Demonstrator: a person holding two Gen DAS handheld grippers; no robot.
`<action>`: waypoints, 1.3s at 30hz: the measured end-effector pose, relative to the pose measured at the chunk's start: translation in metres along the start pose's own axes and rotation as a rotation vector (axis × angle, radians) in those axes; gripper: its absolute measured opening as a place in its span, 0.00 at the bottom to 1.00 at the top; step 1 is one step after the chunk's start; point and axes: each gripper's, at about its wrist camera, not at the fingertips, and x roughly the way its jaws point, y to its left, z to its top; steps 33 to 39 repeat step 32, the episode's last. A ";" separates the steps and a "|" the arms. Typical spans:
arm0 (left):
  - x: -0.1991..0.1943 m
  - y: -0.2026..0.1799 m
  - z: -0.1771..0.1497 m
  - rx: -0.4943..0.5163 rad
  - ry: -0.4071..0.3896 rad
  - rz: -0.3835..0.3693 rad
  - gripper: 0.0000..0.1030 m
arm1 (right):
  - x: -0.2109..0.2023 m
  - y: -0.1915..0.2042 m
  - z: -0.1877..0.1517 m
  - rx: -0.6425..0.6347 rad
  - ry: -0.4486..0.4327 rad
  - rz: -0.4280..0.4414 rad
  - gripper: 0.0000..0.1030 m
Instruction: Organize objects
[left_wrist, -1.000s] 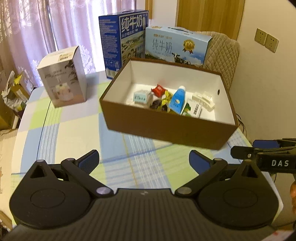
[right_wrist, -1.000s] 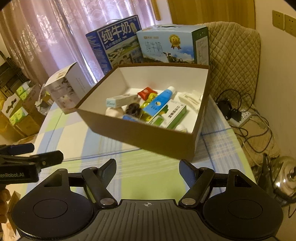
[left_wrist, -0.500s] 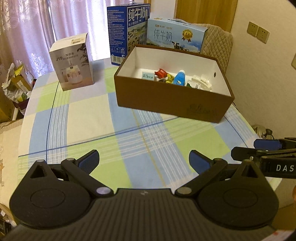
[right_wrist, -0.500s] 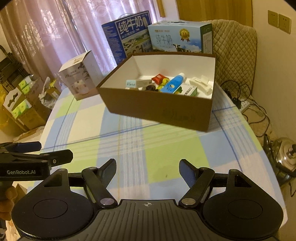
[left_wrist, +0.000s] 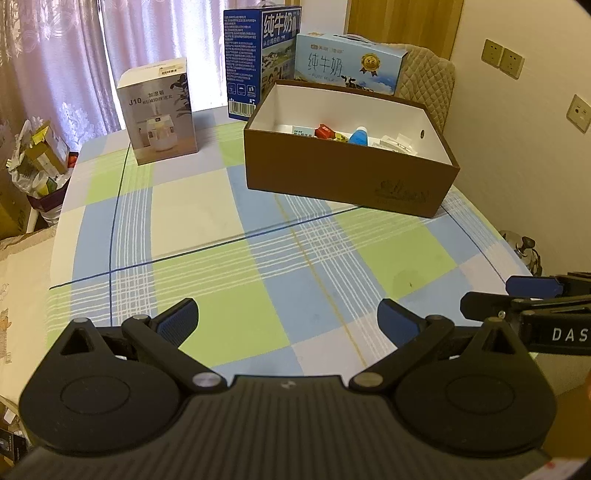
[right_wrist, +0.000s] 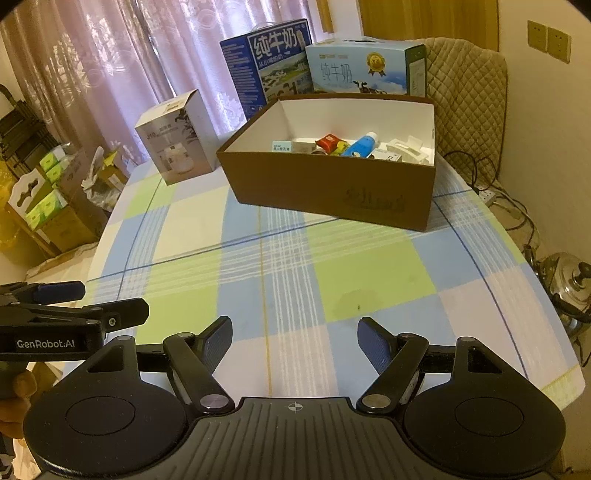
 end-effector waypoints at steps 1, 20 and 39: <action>-0.001 0.000 -0.001 0.001 -0.001 -0.002 0.99 | -0.001 0.001 -0.002 0.001 -0.001 -0.002 0.70; -0.008 -0.004 -0.008 0.009 -0.009 -0.010 0.99 | -0.010 0.002 -0.009 0.005 -0.010 -0.010 0.70; 0.004 -0.014 0.004 0.013 -0.006 -0.007 0.99 | -0.007 -0.005 -0.004 0.005 -0.005 -0.009 0.70</action>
